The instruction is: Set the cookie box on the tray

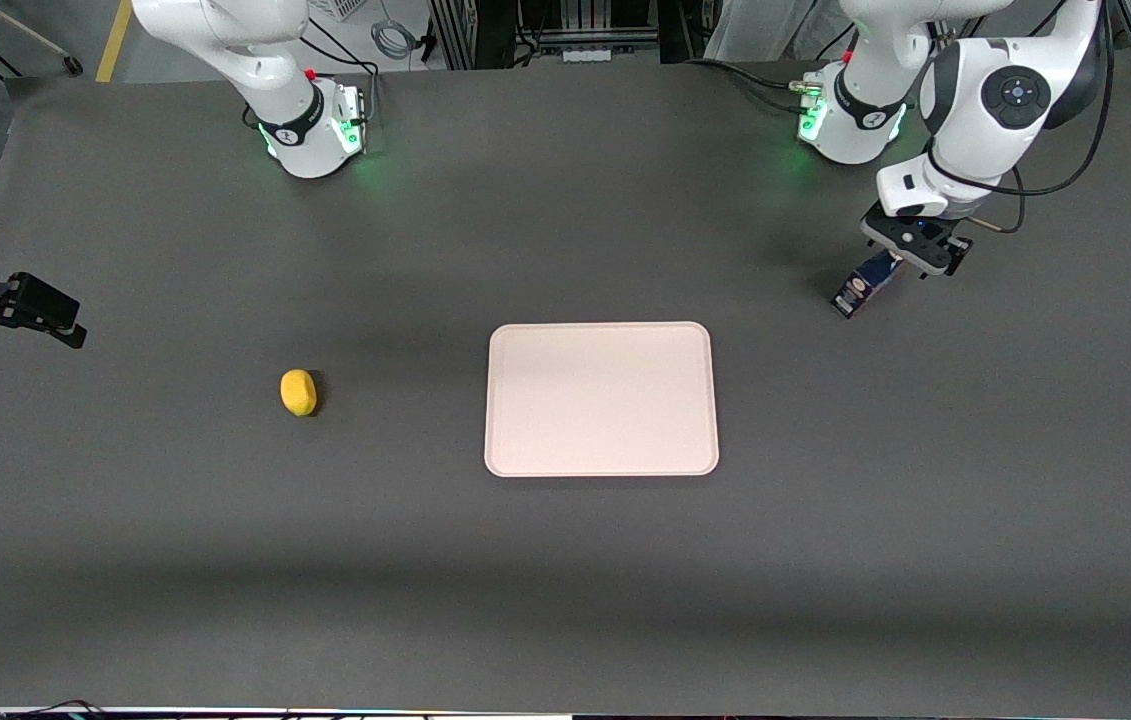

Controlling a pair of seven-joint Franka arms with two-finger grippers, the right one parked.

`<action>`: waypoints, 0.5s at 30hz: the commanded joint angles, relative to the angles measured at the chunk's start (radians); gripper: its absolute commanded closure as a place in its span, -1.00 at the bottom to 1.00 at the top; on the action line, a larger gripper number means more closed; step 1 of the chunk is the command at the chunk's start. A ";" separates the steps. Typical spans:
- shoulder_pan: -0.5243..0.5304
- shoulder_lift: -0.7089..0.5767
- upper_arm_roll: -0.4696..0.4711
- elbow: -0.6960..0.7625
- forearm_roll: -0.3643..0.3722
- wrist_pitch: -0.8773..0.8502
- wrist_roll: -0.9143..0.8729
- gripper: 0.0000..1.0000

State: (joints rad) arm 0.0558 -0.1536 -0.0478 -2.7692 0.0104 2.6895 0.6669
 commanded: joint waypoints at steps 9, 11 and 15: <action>0.001 -0.075 0.039 0.419 0.006 -0.580 -0.004 0.74; -0.001 -0.075 0.040 0.491 0.006 -0.657 -0.010 0.74; -0.004 -0.070 0.034 0.623 0.003 -0.790 -0.029 0.75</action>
State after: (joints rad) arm 0.0589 -0.2368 -0.0142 -2.3102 0.0115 2.0632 0.6669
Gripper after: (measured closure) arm 0.819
